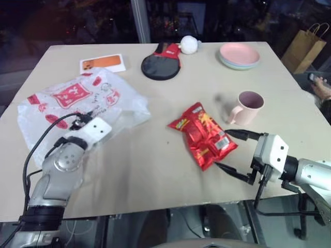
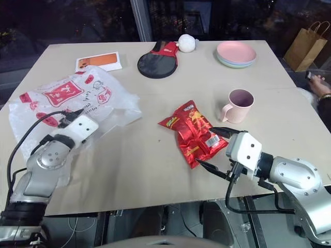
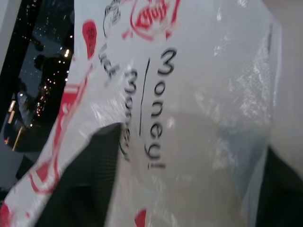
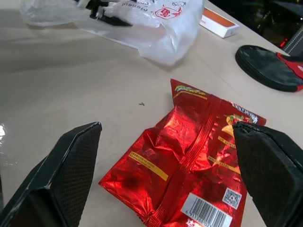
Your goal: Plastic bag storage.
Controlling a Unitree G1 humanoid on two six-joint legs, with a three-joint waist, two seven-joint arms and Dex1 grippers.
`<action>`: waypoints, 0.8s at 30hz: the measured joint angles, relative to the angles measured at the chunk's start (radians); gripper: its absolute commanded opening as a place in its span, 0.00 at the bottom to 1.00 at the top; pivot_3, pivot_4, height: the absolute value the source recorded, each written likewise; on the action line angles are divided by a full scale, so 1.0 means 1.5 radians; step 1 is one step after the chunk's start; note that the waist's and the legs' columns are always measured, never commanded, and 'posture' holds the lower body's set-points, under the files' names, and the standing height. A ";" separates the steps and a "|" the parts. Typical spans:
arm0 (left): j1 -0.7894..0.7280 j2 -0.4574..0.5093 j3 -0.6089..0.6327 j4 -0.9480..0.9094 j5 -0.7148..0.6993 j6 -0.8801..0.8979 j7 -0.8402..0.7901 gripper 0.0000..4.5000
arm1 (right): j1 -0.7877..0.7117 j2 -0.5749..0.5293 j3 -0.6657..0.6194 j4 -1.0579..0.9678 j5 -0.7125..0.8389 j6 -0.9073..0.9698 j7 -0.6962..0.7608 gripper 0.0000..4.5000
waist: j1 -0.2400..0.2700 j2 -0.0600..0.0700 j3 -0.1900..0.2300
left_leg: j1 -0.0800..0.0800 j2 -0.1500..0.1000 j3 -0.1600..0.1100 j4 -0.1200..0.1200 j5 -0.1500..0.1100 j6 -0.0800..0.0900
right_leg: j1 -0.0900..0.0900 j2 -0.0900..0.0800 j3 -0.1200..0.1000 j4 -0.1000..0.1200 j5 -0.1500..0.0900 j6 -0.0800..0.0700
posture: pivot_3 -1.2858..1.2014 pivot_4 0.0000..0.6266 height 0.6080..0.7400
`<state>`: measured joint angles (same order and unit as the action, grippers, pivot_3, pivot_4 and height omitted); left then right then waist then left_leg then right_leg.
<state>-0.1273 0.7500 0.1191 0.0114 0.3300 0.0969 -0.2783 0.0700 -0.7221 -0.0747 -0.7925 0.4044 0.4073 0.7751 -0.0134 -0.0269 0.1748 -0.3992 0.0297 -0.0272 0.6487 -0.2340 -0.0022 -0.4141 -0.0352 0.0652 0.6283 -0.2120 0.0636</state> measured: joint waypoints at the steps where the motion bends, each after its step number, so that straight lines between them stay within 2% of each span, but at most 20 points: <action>1: -0.013 -0.005 0.001 0.003 -0.010 0.002 -0.001 0.21 | 0.001 0.000 0.001 0.001 -0.007 0.000 -0.006 1.00 | 0.000 0.000 0.000 | 0.000 0.000 0.000 0.000 0.000 0.000 | 0.000 0.000 0.000 0.000 0.000 0.000 | 0.52 0.24 1.00; 2: -0.021 -0.014 0.006 0.002 -0.027 0.005 -0.004 0.05 | 0.001 0.001 0.004 0.003 -0.015 0.001 -0.014 1.00 | 0.000 0.000 0.000 | 0.000 0.000 0.000 0.000 0.000 0.000 | 0.000 0.000 0.000 0.000 0.000 0.001 | 0.52 0.24 1.00; 3: -0.026 -0.023 0.017 -0.002 -0.045 0.011 -0.008 0.02 | 0.001 0.001 0.009 0.006 -0.022 0.002 -0.020 1.00 | 0.000 0.000 0.000 | 0.000 0.000 0.000 0.000 0.000 0.000 | 0.000 0.000 0.000 0.000 0.001 0.000 | 0.52 0.24 1.00; 8: -0.062 -0.065 0.074 -0.070 -0.167 0.122 -0.051 0.02 | -0.007 0.017 0.045 0.031 -0.064 0.027 -0.067 1.00 | 0.000 0.000 0.000 | 0.000 0.000 0.000 0.001 0.000 0.000 | 0.000 0.000 0.000 0.001 0.001 0.001 | 0.52 0.24 1.00; 12: -0.119 -0.072 0.085 -0.140 -0.238 0.218 -0.082 0.02 | -0.040 0.071 0.054 0.101 -0.040 0.124 -0.111 1.00 | 0.000 -0.001 -0.001 | 0.000 0.000 -0.001 0.002 0.000 0.000 | 0.000 0.000 0.000 0.003 0.000 0.000 | 0.52 0.24 1.00; 16: -0.147 -0.072 0.085 -0.188 -0.266 0.287 -0.087 0.02 | -0.066 0.100 0.030 0.179 0.022 0.203 -0.116 1.00 | -0.002 -0.001 0.000 | 0.001 -0.001 -0.001 0.002 0.000 0.000 | 0.000 0.000 0.000 0.003 0.002 -0.001 | 0.52 0.24 1.00; 24: -0.148 -0.072 0.079 -0.232 -0.288 0.354 -0.088 0.02 | -0.145 0.113 0.056 0.319 0.034 0.242 -0.090 1.00 | -0.005 -0.001 0.000 | 0.001 -0.001 -0.001 0.002 0.000 0.000 | 0.000 0.001 0.000 0.004 0.002 0.001 | 0.52 0.24 1.00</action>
<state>-0.3490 0.6418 0.2370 -0.3361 -0.1012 0.6280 -0.4107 -0.1481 -0.5532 0.0095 -0.3142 0.4557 0.7706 0.6408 -0.0204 -0.0285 0.1744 -0.3980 0.0286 -0.0288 0.6513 -0.2339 -0.0022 -0.4139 -0.0342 0.0659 0.6339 -0.2086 0.0644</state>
